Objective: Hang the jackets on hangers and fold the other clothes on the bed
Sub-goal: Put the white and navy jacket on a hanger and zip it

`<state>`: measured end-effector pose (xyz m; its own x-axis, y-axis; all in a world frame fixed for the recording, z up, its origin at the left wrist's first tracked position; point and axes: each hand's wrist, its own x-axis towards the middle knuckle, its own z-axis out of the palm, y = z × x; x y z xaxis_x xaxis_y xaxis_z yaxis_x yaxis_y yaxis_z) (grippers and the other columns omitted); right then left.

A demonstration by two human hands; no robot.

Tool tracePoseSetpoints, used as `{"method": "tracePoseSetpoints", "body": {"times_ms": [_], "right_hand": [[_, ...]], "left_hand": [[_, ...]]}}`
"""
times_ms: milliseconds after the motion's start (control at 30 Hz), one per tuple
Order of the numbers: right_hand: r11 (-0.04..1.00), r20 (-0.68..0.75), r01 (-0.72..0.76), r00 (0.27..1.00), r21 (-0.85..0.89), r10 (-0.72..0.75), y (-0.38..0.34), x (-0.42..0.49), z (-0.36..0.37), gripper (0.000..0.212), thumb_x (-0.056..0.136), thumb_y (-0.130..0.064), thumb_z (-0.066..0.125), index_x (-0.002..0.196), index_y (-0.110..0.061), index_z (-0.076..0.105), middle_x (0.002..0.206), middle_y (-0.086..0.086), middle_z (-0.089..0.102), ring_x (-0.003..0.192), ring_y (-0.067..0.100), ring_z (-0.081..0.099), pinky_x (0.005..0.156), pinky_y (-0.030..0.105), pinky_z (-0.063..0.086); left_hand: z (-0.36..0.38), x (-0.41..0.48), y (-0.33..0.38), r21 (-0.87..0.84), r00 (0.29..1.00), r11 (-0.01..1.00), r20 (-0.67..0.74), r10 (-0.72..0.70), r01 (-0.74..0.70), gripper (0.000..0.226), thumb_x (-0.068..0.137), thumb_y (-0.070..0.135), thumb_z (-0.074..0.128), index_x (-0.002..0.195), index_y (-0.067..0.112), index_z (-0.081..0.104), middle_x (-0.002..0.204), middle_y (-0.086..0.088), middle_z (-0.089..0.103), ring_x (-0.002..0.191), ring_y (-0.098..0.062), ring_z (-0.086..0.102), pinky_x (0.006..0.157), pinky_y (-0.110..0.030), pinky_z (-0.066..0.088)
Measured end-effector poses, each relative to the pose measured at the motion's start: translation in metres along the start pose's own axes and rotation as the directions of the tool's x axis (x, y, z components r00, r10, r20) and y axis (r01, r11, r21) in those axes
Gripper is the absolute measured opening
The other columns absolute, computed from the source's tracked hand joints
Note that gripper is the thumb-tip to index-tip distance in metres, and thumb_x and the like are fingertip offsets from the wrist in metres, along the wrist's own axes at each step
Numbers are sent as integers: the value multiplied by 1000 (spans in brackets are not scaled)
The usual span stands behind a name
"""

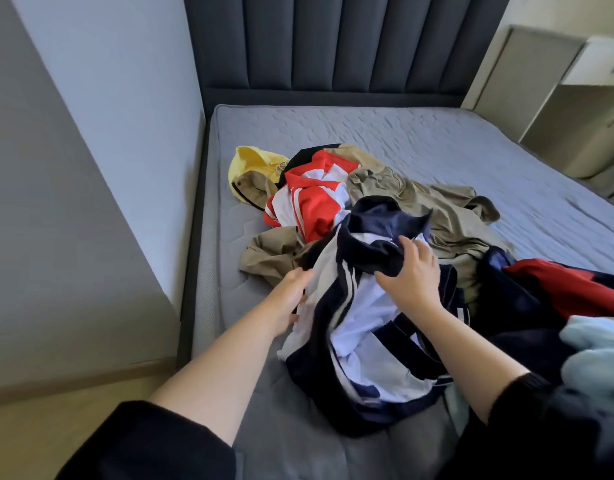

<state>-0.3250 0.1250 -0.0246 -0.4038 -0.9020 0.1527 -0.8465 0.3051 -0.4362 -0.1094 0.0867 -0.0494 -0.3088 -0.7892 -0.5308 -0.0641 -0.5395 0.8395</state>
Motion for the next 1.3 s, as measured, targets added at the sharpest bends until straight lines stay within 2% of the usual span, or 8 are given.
{"method": "tracePoseSetpoints", "body": {"times_ms": [100,267,467,633,800,900,1033,1300], "right_hand": [[994,210,-67,976,84,48,10,1,6,88,76,-26,74,149,-21,24,147,9,35,134,28,35,110,44,30],[936,608,-36,769,350,-197,7,-26,20,42,82,2,57,110,-29,56,104,1,69,90,4,65,80,19,53],[918,601,-85,778,388,-183,12,-26,4,41,86,-6,55,109,-39,59,93,-14,71,96,-6,63,75,9,45],[905,608,-134,779,404,-156,18,-29,7,37,85,-10,59,111,-36,61,94,-10,73,97,3,66,83,17,48],[933,270,-51,962,355,-50,19,-26,12,26,84,-2,54,95,-19,71,89,-4,70,85,13,63,85,29,49],[939,-6,-63,998,338,69,21,-14,9,35,82,-4,55,116,-11,62,111,5,57,101,22,54,83,24,36],[839,285,-261,949,477,134,5,-2,14,50,78,-7,62,126,-9,50,105,7,60,93,22,57,76,26,41],[937,241,-18,968,348,-71,-45,-16,43,14,77,-15,66,76,-7,54,70,2,51,67,17,49,55,28,34]], "left_hand": [[9,1,-9,149,999,988,17,35,-37,69,91,43,54,150,32,21,144,4,41,127,-20,44,96,-38,40],[20,3,-18,59,989,991,-79,122,-118,58,101,35,41,152,18,19,154,-2,30,139,-19,32,114,-30,25],[21,-2,-32,295,979,947,-114,167,-127,80,84,32,68,151,22,24,144,3,43,130,-18,44,102,-28,35],[21,-9,-24,433,917,845,-91,388,-314,43,81,4,60,121,20,62,100,15,63,96,-8,56,71,-11,38],[-30,-19,-26,858,764,455,-123,633,-239,23,83,5,53,95,14,71,100,-2,59,89,-28,56,67,-28,38],[-57,-25,-34,841,706,519,-275,653,-153,25,86,8,53,102,16,70,100,-3,56,87,-30,58,66,-30,39],[-76,-32,-49,686,718,727,-498,486,-16,24,86,11,52,103,20,67,94,-1,63,77,-19,55,59,-27,40],[-63,-41,-42,184,870,895,-220,441,-408,36,84,15,48,113,30,63,106,13,69,102,-6,61,80,-17,46]]}}
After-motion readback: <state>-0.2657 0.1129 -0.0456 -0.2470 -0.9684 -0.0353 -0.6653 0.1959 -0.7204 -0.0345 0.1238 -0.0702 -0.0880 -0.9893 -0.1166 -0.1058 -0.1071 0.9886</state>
